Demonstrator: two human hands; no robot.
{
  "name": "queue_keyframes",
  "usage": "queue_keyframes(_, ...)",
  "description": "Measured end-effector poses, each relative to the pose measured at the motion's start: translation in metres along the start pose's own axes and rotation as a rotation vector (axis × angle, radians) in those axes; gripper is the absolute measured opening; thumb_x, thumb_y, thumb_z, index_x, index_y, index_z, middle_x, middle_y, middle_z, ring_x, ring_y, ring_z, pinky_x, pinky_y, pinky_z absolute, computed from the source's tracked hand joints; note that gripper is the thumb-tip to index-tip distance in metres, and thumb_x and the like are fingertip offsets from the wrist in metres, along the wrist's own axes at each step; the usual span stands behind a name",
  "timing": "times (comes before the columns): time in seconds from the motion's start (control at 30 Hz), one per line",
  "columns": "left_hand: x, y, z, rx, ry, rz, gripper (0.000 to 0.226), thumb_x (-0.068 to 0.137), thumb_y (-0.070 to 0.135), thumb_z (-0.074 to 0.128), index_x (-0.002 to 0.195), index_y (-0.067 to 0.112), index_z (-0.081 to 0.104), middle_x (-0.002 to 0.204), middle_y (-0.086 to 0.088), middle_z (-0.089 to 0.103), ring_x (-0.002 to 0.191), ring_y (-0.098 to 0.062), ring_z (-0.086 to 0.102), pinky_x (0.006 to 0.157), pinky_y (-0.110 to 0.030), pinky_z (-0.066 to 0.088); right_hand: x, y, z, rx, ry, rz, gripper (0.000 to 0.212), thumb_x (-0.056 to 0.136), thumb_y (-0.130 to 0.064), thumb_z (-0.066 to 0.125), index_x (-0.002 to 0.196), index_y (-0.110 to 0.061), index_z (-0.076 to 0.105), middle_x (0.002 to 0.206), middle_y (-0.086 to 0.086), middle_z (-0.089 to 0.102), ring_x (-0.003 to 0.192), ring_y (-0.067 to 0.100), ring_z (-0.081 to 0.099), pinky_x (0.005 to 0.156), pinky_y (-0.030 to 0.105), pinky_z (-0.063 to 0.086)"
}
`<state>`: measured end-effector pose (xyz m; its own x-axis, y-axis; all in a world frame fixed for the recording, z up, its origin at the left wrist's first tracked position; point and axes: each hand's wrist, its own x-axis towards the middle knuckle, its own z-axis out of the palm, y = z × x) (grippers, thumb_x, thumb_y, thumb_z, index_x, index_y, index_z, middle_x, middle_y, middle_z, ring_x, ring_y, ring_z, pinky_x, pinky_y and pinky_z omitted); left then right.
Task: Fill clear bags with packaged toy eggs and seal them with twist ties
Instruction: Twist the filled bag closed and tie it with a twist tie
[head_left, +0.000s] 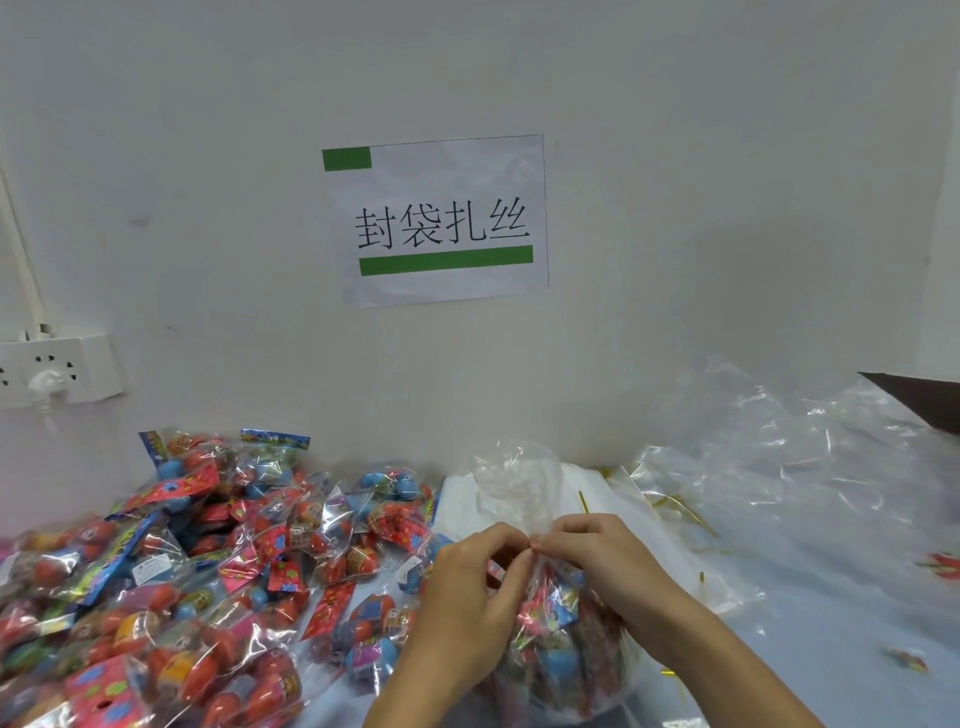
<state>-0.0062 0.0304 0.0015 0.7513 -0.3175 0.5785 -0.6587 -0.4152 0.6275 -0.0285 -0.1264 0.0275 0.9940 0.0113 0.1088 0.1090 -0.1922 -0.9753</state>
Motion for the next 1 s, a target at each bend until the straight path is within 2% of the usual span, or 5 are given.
queue_keyframes(0.17,0.0,0.001,0.001,-0.066,0.051,-0.071,0.012,0.095,0.019,0.064,0.087,0.024,0.071,0.078,0.012,0.069,0.076,-0.01,0.064,0.063,-0.019,0.051,-0.001,0.0,0.003,0.003,0.012,0.01,0.028,0.091,-0.024,0.067,0.068,-0.008,0.074,0.071,0.007,0.07,0.072,0.02,0.071,0.072,0.033,0.055)
queue_keyframes(0.27,-0.001,0.004,0.0,-0.142,0.089,-0.116,0.011,0.092,0.017,0.068,0.083,0.023,0.069,0.078,0.011,0.07,0.075,-0.008,0.064,0.063,-0.017,0.049,0.0,0.0,0.005,0.035,0.018,0.025,0.031,0.09,-0.022,0.069,0.059,-0.017,0.073,0.065,0.002,0.068,0.067,0.017,0.069,0.068,0.03,0.05)
queue_keyframes(0.47,-0.002,0.01,-0.001,-0.201,0.058,-0.173,0.013,0.095,0.02,0.064,0.084,0.017,0.07,0.079,0.004,0.069,0.075,-0.016,0.063,0.069,-0.031,0.054,-0.001,0.001,0.006,0.054,0.024,0.033,0.036,0.09,-0.025,0.069,0.054,-0.021,0.068,0.064,0.001,0.066,0.066,0.016,0.067,0.069,0.031,0.05)
queue_keyframes(0.73,-0.002,0.011,0.0,-0.268,0.078,-0.249,0.015,0.095,0.022,0.065,0.083,0.019,0.074,0.079,0.007,0.072,0.077,-0.013,0.065,0.072,-0.027,0.054,0.002,0.006,0.003,0.114,0.015,0.006,0.033,0.092,-0.018,0.066,0.059,-0.012,0.069,0.071,0.012,0.064,0.074,0.024,0.065,0.075,0.038,0.05)
queue_keyframes(1.0,-0.001,0.007,-0.002,-0.322,0.126,-0.238,0.018,0.09,0.014,0.071,0.075,0.024,0.076,0.074,0.008,0.073,0.075,-0.003,0.067,0.069,-0.011,0.048,0.005,0.011,0.009,-0.025,0.151,-0.023,0.028,0.093,-0.028,0.069,0.071,-0.013,0.077,0.074,0.007,0.075,0.07,0.017,0.073,0.066,0.029,0.057)
